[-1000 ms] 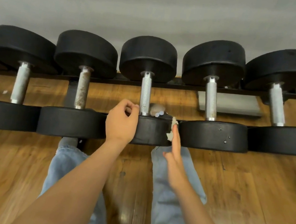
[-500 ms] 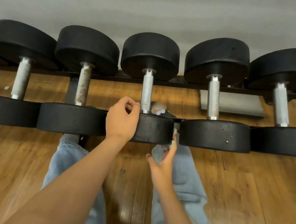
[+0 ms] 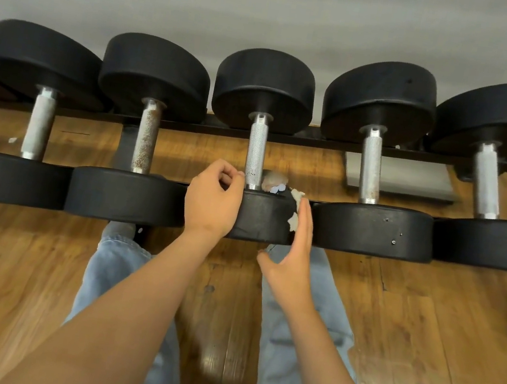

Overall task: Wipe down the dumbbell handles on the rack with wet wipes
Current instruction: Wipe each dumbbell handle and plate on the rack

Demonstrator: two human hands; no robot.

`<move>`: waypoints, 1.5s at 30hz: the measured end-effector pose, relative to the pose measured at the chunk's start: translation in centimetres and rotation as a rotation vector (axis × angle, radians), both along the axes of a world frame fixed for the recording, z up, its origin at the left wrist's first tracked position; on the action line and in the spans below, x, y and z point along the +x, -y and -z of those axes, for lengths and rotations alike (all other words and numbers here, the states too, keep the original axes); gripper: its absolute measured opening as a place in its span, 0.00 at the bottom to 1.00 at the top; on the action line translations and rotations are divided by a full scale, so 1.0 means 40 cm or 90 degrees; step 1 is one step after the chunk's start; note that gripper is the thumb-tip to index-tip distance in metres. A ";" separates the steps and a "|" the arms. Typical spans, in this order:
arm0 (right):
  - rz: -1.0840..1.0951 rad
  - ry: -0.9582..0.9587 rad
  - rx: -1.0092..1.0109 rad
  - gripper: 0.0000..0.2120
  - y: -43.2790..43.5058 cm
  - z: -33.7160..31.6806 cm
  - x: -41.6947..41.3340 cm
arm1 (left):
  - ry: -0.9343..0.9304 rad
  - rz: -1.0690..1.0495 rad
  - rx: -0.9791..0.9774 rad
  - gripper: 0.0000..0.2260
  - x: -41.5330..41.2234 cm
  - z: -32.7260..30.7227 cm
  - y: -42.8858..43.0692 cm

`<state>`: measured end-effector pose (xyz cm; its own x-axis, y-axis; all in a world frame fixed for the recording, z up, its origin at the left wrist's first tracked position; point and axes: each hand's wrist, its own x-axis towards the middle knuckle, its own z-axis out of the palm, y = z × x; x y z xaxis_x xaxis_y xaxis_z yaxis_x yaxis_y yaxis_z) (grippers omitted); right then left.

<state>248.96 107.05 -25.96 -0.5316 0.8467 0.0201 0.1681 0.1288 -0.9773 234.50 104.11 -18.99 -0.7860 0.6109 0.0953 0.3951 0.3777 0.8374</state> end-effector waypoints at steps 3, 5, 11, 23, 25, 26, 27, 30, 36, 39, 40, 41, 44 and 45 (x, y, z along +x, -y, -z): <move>-0.002 -0.029 -0.074 0.51 -0.018 -0.003 -0.001 | -0.004 0.001 0.001 0.06 0.001 0.000 0.001; 0.002 -0.059 -0.103 0.49 -0.028 -0.002 -0.005 | -0.004 0.001 0.002 0.06 0.001 0.001 0.002; 0.023 -0.041 -0.204 0.47 -0.047 0.032 -0.021 | -0.003 0.002 0.003 0.06 -0.002 0.003 0.003; 0.058 -0.042 -0.202 0.49 0.042 0.029 0.004 | -0.013 -0.002 0.001 0.06 -0.001 0.004 0.003; 0.049 -0.023 -0.113 0.49 0.071 0.006 0.011 | -0.013 0.000 0.001 0.06 0.001 0.005 0.005; 0.038 -0.009 -0.056 0.48 0.080 -0.009 0.013 | -0.012 0.002 0.000 0.07 0.001 0.005 0.006; 0.023 0.008 0.010 0.47 0.084 -0.025 0.011 | -0.009 0.005 0.002 0.07 0.001 0.005 0.005; -0.043 0.088 0.201 0.39 0.065 -0.075 -0.012 | 0.025 0.024 0.032 0.09 -0.005 0.001 0.008; -0.150 0.320 0.553 0.32 0.095 -0.106 -0.060 | 0.120 0.059 0.194 0.13 0.018 0.024 0.120; -0.174 0.348 0.657 0.30 0.105 -0.105 -0.088 | 0.120 0.073 0.221 0.17 0.031 0.040 0.190; -0.169 0.332 0.644 0.30 0.101 -0.112 -0.098 | 0.117 0.085 0.235 0.19 0.031 0.042 0.207; -0.163 0.304 0.609 0.29 0.099 -0.121 -0.104 | 0.107 0.102 0.243 0.20 0.029 0.043 0.220; -0.166 0.217 0.484 0.31 0.103 -0.133 -0.098 | 0.042 0.192 0.212 0.22 0.026 0.044 0.241; -0.175 0.188 0.461 0.32 0.101 -0.135 -0.091 | 0.024 0.229 0.191 0.23 0.029 0.046 0.241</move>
